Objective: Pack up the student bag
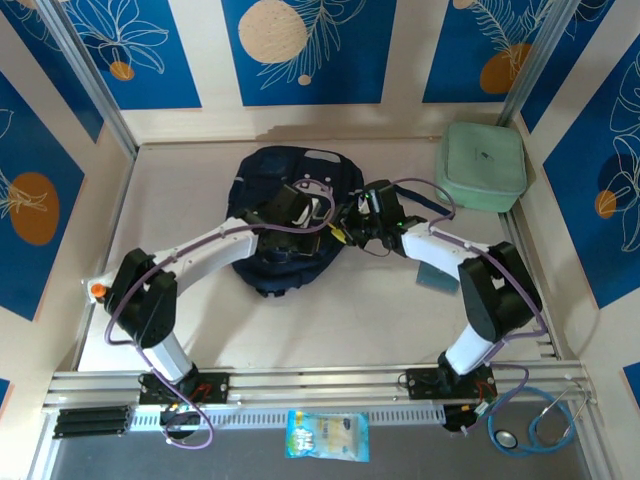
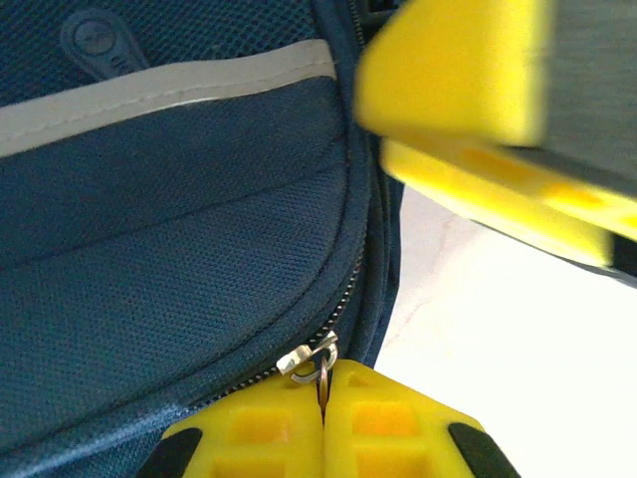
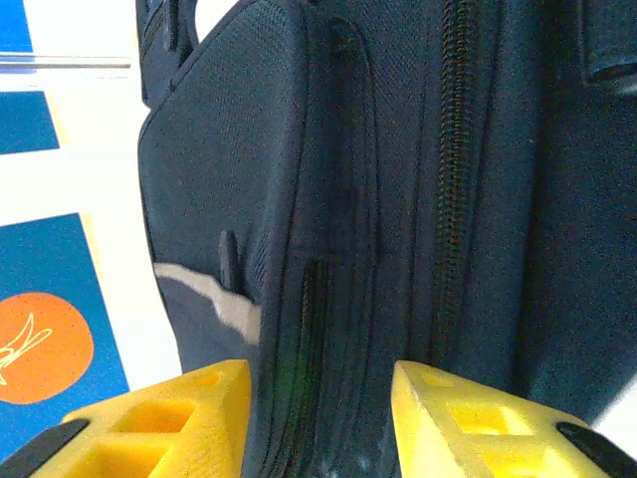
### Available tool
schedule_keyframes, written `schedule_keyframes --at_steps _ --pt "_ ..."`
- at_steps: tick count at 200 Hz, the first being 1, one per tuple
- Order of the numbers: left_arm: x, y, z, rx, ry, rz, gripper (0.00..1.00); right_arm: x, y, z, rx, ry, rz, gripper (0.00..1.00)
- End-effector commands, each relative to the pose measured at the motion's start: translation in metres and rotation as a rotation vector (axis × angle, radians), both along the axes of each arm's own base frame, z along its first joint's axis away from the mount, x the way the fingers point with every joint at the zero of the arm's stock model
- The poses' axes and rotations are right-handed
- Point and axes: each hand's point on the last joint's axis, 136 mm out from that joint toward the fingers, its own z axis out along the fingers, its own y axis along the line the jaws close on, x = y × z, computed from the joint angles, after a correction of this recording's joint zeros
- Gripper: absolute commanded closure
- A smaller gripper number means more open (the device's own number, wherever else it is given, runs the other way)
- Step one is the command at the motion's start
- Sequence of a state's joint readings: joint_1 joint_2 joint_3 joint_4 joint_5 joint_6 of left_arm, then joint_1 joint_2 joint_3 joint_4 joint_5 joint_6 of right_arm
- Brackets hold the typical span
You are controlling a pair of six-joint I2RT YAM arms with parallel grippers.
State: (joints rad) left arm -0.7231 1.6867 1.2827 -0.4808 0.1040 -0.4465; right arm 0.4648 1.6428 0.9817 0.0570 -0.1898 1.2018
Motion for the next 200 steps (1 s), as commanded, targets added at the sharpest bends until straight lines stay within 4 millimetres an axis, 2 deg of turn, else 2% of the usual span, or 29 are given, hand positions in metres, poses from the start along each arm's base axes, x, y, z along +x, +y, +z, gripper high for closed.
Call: schedule_keyframes --at_steps 1,20,60,76,109,144,162,183,200 --pt "-0.007 -0.03 0.016 -0.071 -0.004 -0.076 1.0 0.007 0.009 0.012 0.026 -0.023 0.034 0.59" --pt "-0.005 -0.027 0.009 -0.041 -0.005 -0.063 1.0 0.009 0.005 0.008 -0.011 -0.018 0.024 0.64" --pt "-0.004 -0.014 0.008 0.013 -0.024 -0.053 1.0 0.013 -0.003 -0.006 -0.064 0.01 0.014 0.89" --pt "-0.004 -0.007 0.009 0.037 -0.029 -0.058 1.0 0.016 -0.006 -0.008 -0.085 0.009 0.012 0.94" --pt "-0.004 0.033 -0.003 0.114 -0.005 -0.021 1.0 0.025 -0.023 -0.009 -0.168 -0.019 -0.023 0.96" --pt "0.001 0.086 -0.015 0.109 0.038 0.074 1.0 0.036 -0.042 -0.01 -0.197 -0.032 -0.052 0.96" --pt "0.003 0.106 -0.016 0.094 0.045 0.109 1.0 0.043 -0.053 -0.009 -0.217 -0.043 -0.065 0.96" --pt "0.004 0.119 -0.012 0.101 0.031 0.116 1.0 0.052 -0.066 -0.007 -0.236 -0.062 -0.075 0.97" --pt "0.004 0.114 -0.005 0.086 0.011 0.069 1.0 0.057 -0.076 -0.001 -0.25 -0.067 -0.083 0.96"
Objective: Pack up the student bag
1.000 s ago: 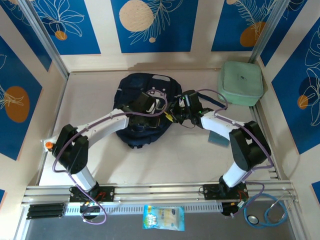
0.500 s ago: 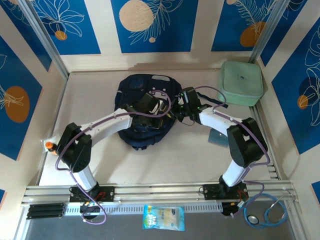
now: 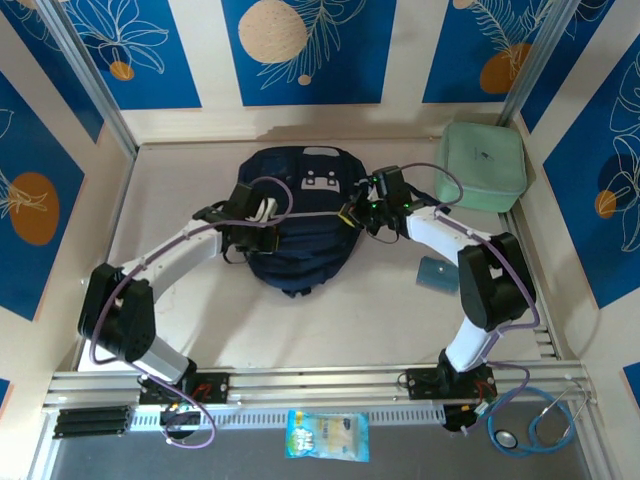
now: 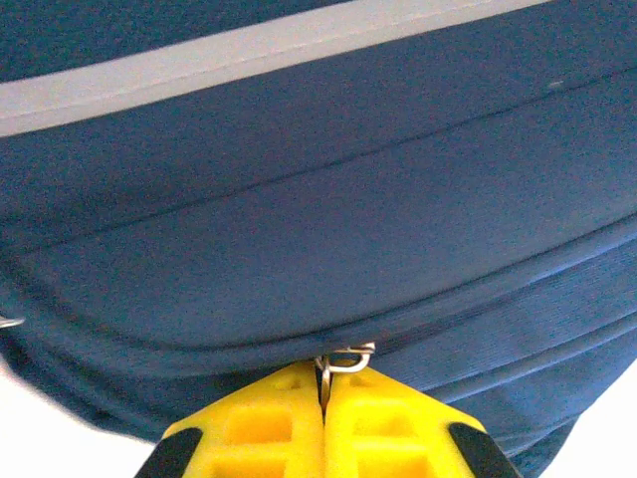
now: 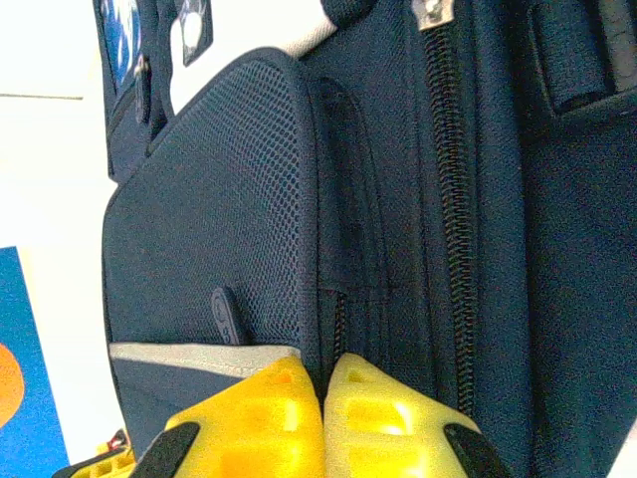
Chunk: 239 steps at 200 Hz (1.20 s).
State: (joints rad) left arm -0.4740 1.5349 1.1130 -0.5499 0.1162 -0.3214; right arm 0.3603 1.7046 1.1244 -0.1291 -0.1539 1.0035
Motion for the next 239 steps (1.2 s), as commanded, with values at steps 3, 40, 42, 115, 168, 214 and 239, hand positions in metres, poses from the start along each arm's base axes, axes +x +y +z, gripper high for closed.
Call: schedule_keyframes --at_steps 3,40,42,115,168,214,239 --pt "-0.01 -0.001 0.01 -0.006 -0.014 -0.083 1.0 0.02 -0.036 0.002 -0.1 -0.032 -0.075 0.96" --pt "-0.011 -0.032 0.029 -0.002 -0.065 -0.2 1.0 0.0 -0.042 0.028 -0.183 -0.062 -0.083 0.68" --pt "-0.011 -0.033 0.029 -0.004 -0.065 -0.202 1.0 -0.002 -0.042 0.029 -0.184 -0.06 -0.087 0.66" --pt "-0.014 -0.109 0.045 -0.092 -0.085 -0.334 1.0 -0.072 -0.03 0.031 -0.029 0.049 -0.163 0.54" --pt "-0.017 -0.115 0.035 -0.084 -0.059 -0.351 1.0 -0.056 -0.002 0.028 0.006 0.07 -0.094 0.54" --pt "-0.023 -0.109 0.028 -0.064 -0.019 -0.328 1.0 -0.044 0.007 0.023 -0.009 0.06 -0.087 0.61" --pt "-0.023 -0.107 0.026 -0.057 -0.014 -0.319 1.0 -0.044 0.009 0.028 0.02 0.029 -0.078 0.61"
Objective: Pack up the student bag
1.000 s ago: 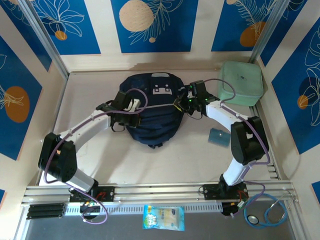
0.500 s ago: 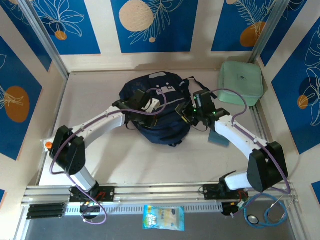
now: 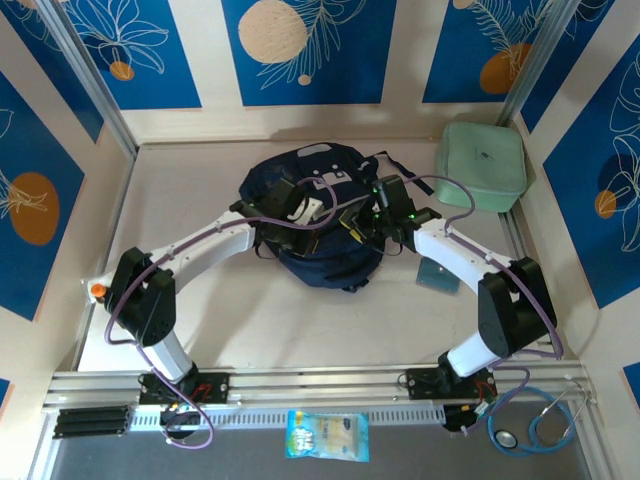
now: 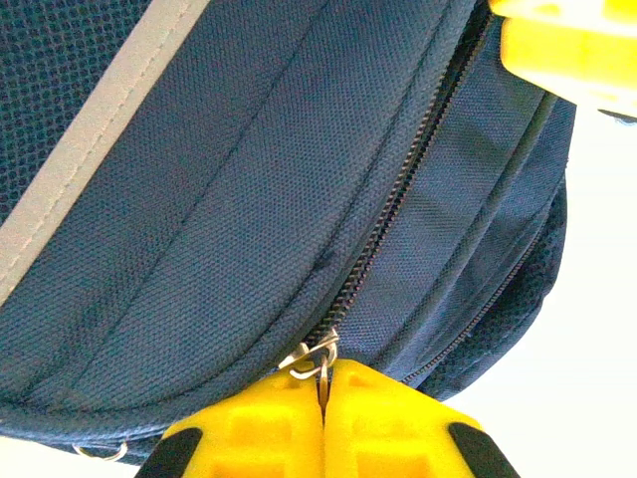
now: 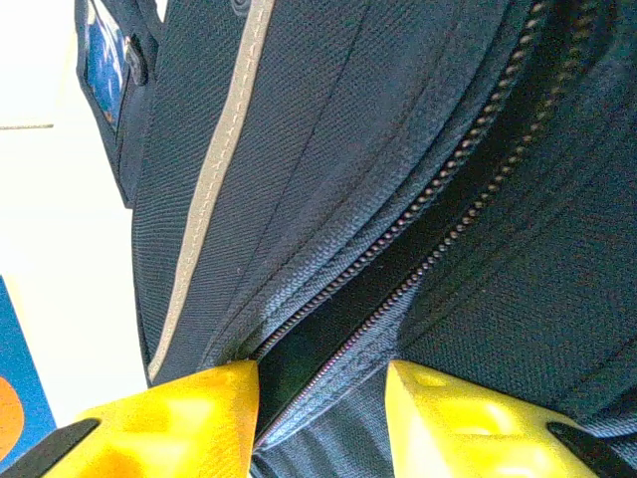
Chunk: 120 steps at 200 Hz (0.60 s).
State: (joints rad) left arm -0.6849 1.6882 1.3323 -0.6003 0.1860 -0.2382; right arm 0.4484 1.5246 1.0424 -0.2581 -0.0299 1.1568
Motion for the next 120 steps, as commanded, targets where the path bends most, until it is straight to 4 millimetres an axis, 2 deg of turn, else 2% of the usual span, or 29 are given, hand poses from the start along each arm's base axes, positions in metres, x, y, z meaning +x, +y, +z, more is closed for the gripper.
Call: schedule_keyframes --at_steps 1,34,53,82,104,120 --pt "-0.002 -0.005 0.007 -0.023 0.004 -0.003 1.0 0.005 0.01 0.012 0.043 -0.055 0.023 0.61" --pt "-0.001 -0.007 0.007 -0.026 0.008 -0.001 1.0 -0.001 0.006 0.026 0.076 -0.139 0.018 0.6" --pt "-0.001 -0.007 0.006 -0.023 0.009 0.0 1.0 -0.003 0.007 0.027 0.083 -0.149 0.032 0.55" --pt "0.0 -0.005 0.005 -0.014 0.005 0.003 1.0 -0.004 0.008 0.012 0.085 -0.075 0.019 0.46" --pt "0.0 -0.004 0.006 -0.008 0.002 0.006 1.0 -0.004 0.011 0.0 0.08 -0.012 0.011 0.45" --pt "0.0 -0.002 0.006 0.0 -0.003 0.003 1.0 -0.003 0.012 -0.006 0.07 0.015 0.01 0.49"
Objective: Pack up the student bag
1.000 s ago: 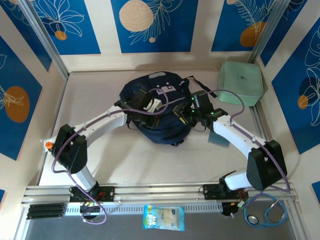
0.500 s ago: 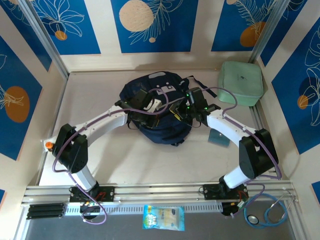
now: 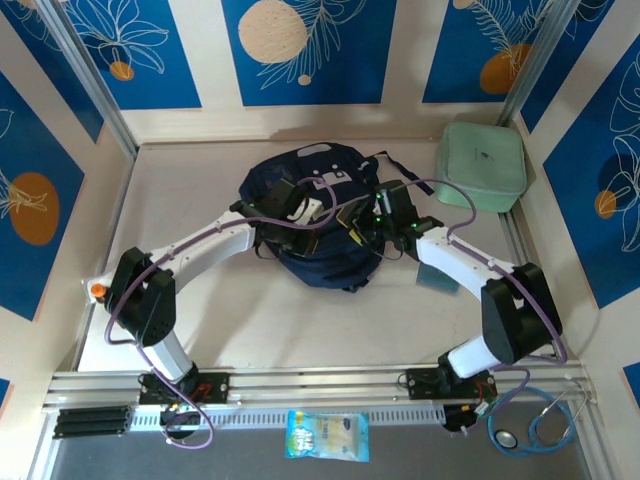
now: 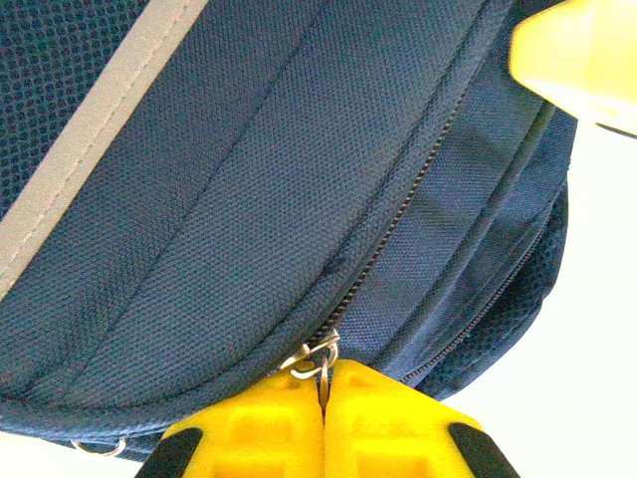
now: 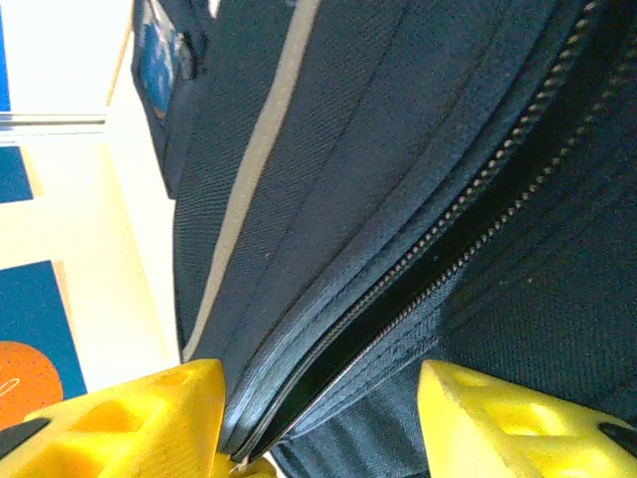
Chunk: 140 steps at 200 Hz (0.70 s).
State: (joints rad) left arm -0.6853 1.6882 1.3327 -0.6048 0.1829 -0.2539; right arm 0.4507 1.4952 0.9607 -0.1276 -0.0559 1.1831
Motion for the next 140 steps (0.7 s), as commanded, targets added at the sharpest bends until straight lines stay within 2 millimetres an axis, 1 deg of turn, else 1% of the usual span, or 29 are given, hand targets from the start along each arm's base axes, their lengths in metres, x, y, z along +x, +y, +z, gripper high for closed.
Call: schedule_keyframes --at_steps 1,12,29,39,48,70,106,126,140 --pt "0.0 -0.002 0.007 0.001 -0.012 -0.011 1.0 -0.001 0.007 -0.007 0.007 0.061 0.01 0.49" --pt "0.0 0.0 0.006 0.011 -0.014 -0.014 1.0 0.001 0.007 -0.009 -0.002 0.076 0.008 0.56" --pt "-0.002 0.007 0.006 0.026 -0.01 -0.017 1.0 0.004 0.005 -0.01 -0.019 0.085 0.006 0.71" --pt "-0.002 0.015 0.005 0.037 -0.006 -0.01 1.0 0.006 0.002 -0.01 -0.035 0.088 0.002 0.77" --pt "-0.002 0.024 0.002 0.044 0.002 0.002 1.0 0.007 -0.002 -0.01 -0.049 0.086 -0.005 0.79" --pt "-0.002 0.046 -0.003 0.047 0.027 0.029 1.0 0.01 -0.008 -0.006 -0.075 0.061 -0.008 0.83" --pt "0.006 0.068 -0.006 0.043 0.033 0.065 1.0 0.014 -0.015 -0.003 -0.13 0.046 -0.008 0.86" --pt "0.016 0.08 -0.008 0.057 0.025 0.093 1.0 0.015 -0.018 -0.001 -0.153 0.038 -0.014 0.86" --pt "0.028 0.085 -0.004 0.044 0.018 0.111 1.0 0.016 -0.019 -0.002 -0.16 0.034 -0.011 0.87"
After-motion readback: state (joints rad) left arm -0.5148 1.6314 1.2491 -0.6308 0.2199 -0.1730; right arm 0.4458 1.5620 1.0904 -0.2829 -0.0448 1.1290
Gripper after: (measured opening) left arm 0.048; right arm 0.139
